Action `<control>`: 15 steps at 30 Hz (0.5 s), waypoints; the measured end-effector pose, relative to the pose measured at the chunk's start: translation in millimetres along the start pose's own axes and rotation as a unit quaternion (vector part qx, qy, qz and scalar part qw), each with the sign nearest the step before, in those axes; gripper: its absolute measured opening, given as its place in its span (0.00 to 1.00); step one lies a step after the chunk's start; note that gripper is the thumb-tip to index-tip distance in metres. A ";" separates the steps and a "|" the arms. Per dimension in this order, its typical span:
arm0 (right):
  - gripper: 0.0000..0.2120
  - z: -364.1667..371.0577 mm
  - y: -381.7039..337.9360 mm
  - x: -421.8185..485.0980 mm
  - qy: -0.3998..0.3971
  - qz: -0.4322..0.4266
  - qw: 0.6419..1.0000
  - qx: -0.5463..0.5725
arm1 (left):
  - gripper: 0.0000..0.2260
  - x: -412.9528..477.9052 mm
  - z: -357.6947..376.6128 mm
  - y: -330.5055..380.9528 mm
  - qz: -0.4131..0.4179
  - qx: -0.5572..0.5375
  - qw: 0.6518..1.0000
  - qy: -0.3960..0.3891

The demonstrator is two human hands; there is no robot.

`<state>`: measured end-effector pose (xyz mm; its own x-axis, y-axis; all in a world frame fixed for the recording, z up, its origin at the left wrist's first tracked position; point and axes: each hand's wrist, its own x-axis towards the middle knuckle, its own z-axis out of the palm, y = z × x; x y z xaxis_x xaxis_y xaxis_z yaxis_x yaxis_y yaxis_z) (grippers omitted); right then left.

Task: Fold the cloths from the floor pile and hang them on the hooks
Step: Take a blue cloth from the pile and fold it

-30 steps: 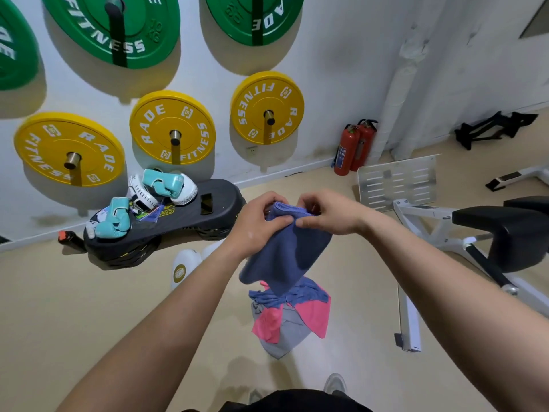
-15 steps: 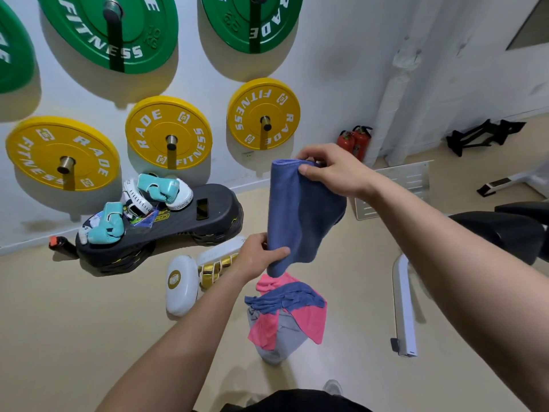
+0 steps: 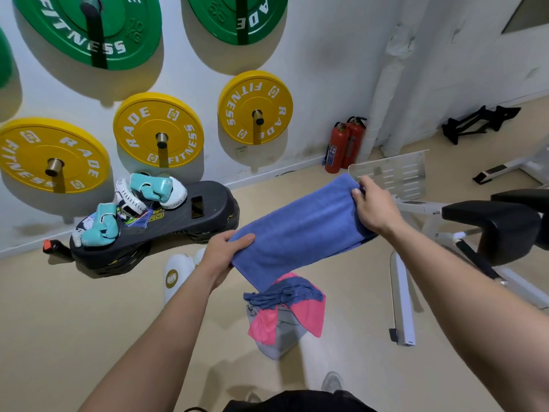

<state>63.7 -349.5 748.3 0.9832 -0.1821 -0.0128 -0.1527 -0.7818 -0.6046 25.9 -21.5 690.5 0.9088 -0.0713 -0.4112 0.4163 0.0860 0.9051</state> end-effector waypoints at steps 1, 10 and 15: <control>0.08 3.7 4.8 -2.3 0.007 0.011 1.000 0.027 | 0.11 -0.2 2.5 0.3 -0.002 -0.040 0.999 -0.006; 0.08 -2.0 15.0 -5.1 0.059 0.044 0.992 0.099 | 0.08 9.9 26.9 -22.8 -0.041 0.146 0.986 0.068; 0.10 2.5 19.2 -7.8 0.054 0.047 0.989 0.127 | 0.12 23.7 40.1 -24.0 -0.037 0.053 0.983 0.171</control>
<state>53.4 -361.5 734.9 0.9471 -0.3210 -0.0010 -0.1992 -0.5852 -0.7860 36.3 -65.1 663.4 0.8406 0.2663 -0.4717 0.4921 -0.0117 0.8705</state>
